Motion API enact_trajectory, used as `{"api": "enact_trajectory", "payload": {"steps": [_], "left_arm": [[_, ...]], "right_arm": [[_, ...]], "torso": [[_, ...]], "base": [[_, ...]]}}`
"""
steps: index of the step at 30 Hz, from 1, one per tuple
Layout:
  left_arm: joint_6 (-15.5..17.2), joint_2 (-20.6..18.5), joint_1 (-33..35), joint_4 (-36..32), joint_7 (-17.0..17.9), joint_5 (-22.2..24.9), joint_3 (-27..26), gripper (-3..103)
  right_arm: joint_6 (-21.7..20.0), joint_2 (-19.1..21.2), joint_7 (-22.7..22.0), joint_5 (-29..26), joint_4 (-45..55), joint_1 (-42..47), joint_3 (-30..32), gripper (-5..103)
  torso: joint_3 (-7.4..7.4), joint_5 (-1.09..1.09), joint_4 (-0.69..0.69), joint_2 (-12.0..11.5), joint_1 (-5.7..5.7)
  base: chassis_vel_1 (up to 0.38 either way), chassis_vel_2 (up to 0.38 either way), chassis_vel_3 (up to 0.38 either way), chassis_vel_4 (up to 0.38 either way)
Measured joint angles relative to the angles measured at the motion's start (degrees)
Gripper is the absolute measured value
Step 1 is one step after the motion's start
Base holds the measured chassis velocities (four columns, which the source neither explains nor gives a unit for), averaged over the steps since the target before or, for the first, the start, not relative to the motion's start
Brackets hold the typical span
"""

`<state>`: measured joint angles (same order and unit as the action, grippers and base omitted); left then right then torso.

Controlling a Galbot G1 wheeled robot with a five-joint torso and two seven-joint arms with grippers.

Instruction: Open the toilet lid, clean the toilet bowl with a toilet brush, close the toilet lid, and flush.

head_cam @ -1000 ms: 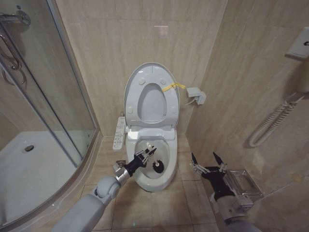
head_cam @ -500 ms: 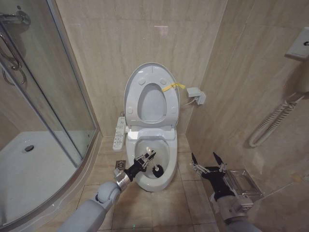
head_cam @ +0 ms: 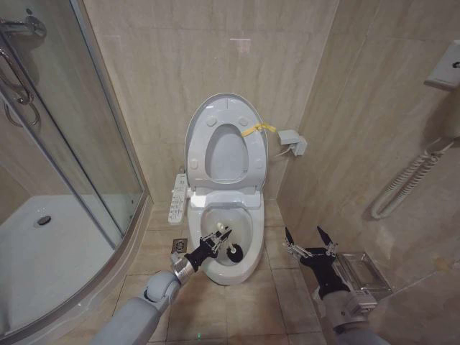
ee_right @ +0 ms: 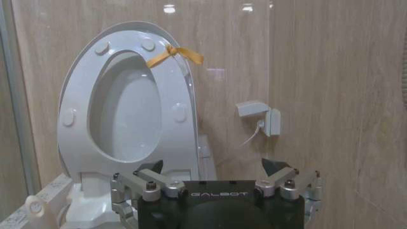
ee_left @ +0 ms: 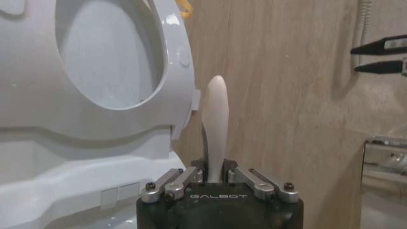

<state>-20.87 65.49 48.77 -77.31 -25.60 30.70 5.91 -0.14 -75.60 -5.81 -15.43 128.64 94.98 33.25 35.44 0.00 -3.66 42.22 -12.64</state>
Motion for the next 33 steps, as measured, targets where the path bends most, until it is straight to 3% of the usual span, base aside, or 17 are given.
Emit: {"api": "enact_trajectory", "payload": {"steps": [9, 13, 15, 20, 25, 33], "left_arm": [[0.1, 0.9, 0.1, -0.8, -0.8, 0.7, 0.0, 17], [1.2, 1.1, 0.4, -3.3, -0.1, 10.0, 1.2, 18], [1.2, 1.2, 0.3, -3.1, -0.2, 10.4, 1.1, 18], [0.6, 1.0, 0.3, -2.0, -1.1, 8.6, 0.5, 18], [-1.2, 1.2, 0.4, -0.2, -2.8, 3.5, -0.5, 18], [-2.3, 1.9, 0.1, 1.2, -2.8, 0.9, -1.1, 18]], "right_arm": [[0.0, 0.0, 0.0, 0.0, 0.0, 0.0, 0.0, 100], [0.0, 0.0, 0.0, 0.0, 0.0, 0.0, 0.0, 100], [0.0, 0.0, 0.0, 0.0, 0.0, 0.0, 0.0, 100], [0.0, 0.0, 0.0, 0.0, 0.0, 0.0, 0.0, 100], [0.0, 0.0, 0.0, 0.0, 0.0, 0.0, 0.0, 100], [0.0, 0.0, 0.0, 0.0, 0.0, 0.0, 0.0, 100]], "torso": [[0.00, 0.00, -0.01, 0.0, 0.00], [0.00, 0.01, 0.00, 0.0, 0.00], [0.00, 0.01, 0.00, 0.0, 0.00], [0.00, -0.01, 0.00, 0.0, 0.00], [0.01, -0.01, 0.00, 0.0, 0.00], [0.01, -0.01, -0.01, 0.0, 0.00]], "base": [[0.000, 0.000, 0.000, 0.000], [0.000, 0.000, 0.000, 0.000], [0.000, 0.000, 0.000, 0.000], [0.000, 0.000, 0.000, 0.000], [0.000, 0.000, 0.000, 0.000], [0.000, 0.000, 0.000, 0.000]]}}
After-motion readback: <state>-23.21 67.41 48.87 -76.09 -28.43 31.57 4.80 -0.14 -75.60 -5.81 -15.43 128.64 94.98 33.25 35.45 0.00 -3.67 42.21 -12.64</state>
